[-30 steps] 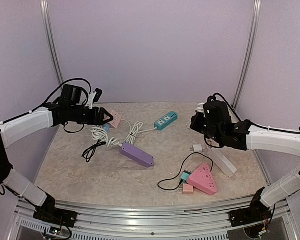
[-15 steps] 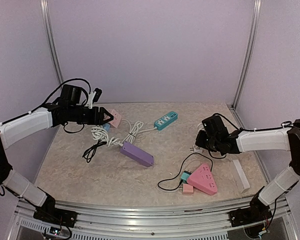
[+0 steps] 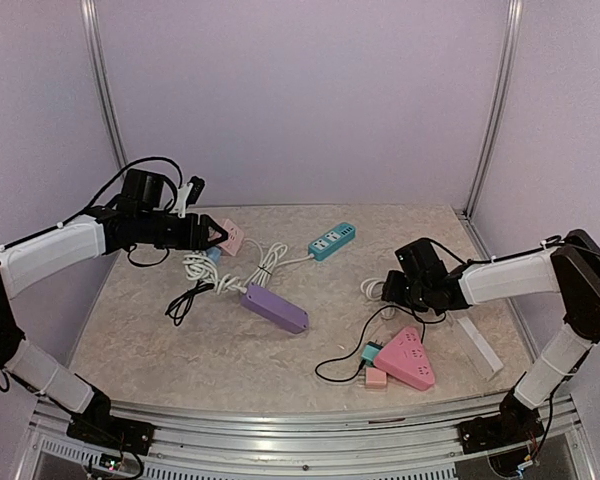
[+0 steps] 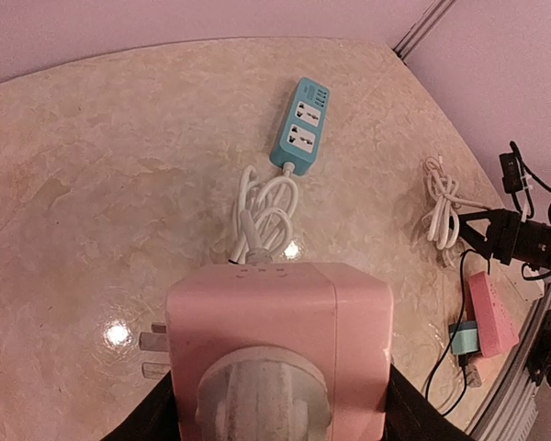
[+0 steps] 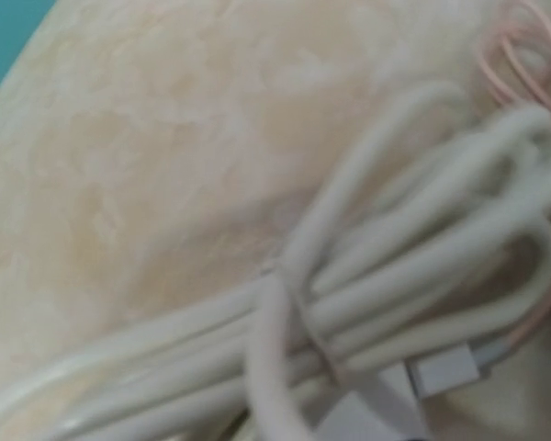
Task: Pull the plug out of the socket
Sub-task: Place the plug at the center of the board, then remove the plug from the socket.
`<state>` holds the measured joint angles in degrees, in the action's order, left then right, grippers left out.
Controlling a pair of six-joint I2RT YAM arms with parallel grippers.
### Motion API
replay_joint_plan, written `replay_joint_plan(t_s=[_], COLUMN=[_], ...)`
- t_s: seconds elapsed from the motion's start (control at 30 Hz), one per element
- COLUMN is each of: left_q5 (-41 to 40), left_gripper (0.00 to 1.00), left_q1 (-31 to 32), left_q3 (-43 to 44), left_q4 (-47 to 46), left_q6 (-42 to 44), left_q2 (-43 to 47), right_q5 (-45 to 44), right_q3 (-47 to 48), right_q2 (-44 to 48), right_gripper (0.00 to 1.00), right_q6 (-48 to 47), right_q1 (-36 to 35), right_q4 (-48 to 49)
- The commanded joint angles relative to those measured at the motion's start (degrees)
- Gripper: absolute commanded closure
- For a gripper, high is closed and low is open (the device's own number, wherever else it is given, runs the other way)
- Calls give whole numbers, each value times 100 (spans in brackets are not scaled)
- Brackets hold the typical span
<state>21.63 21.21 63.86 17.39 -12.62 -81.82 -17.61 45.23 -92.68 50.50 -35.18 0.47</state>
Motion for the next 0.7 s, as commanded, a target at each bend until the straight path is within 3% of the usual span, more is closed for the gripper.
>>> replay_joint_plan(t_s=[0.0,0.23,0.4,0.67], left_q5=[212,434,598,926], left_gripper=[100,100,100,100], left_q1=[78,91,85,86], left_q3=[92,142,217,284], left_q4=[-666,-649,-582,-576], left_q6=[-79,-190,-296,-381], left_q2=[122,-35,-228,-445], right_q5=[-88,-459,-716,-780], right_q3=[135,129,211,406], right_q2=[78,795,1391,2086], right_gripper=[35,13,5,3], right_q6=[-39,-308,-654,-1642], right_q1=[60,55,27,-475], right_q4=[-69,-447,-746,-436])
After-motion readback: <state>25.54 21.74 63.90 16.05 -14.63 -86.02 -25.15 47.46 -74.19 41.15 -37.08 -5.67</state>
